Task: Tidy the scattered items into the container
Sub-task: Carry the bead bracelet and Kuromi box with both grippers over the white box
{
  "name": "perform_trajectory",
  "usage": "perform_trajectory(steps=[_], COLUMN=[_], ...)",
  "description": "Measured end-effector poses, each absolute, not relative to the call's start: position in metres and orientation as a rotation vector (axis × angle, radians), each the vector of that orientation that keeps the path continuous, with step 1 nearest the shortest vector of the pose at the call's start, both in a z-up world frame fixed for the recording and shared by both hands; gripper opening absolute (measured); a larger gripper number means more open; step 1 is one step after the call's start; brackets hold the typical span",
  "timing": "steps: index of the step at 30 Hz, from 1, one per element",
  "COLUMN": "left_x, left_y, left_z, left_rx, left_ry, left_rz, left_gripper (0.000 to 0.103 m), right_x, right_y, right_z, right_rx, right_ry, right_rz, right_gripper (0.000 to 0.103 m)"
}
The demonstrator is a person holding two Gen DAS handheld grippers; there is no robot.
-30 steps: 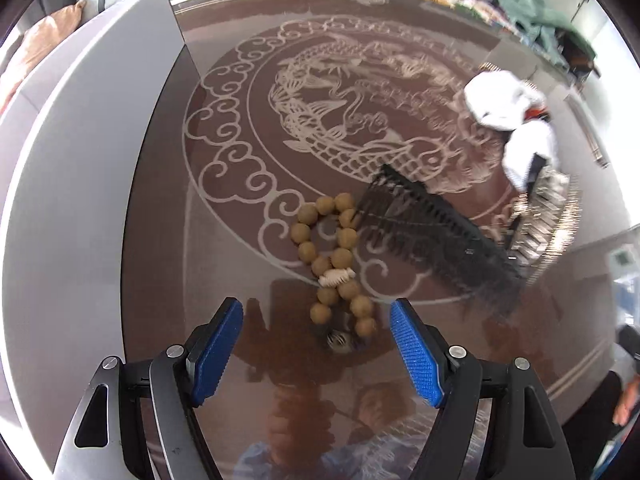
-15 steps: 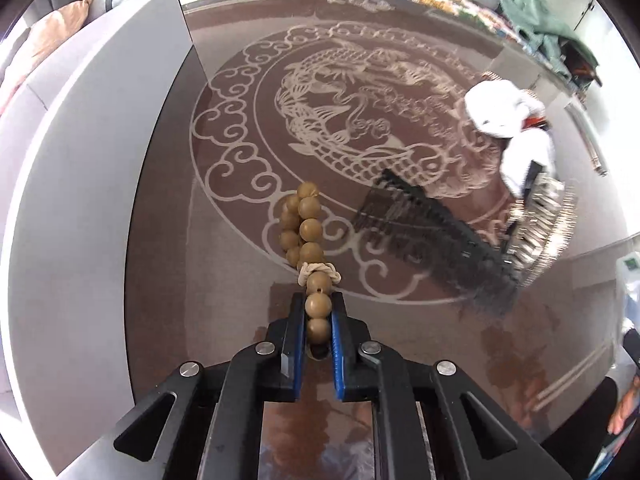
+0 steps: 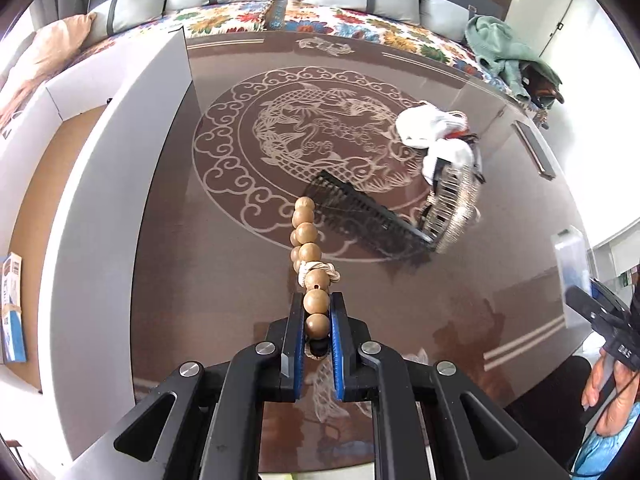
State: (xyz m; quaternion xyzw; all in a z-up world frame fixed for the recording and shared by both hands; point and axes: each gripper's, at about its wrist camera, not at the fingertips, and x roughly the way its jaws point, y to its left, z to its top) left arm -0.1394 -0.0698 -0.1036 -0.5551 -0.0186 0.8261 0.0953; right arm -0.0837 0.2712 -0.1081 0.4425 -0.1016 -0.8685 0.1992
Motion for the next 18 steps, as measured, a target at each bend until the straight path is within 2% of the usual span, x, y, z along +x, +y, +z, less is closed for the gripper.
perform_trajectory(steps=[18], left_x=[-0.066], left_y=[-0.032], left_z=[-0.086], left_rx=[-1.554], left_ry=[-0.037], left_rz=[2.39], left_gripper=[0.011], right_x=[-0.047], right_y=[0.224], right_z=[-0.102], right_rx=[1.264], right_ry=[-0.216], right_rz=[-2.409], right_gripper=[0.062])
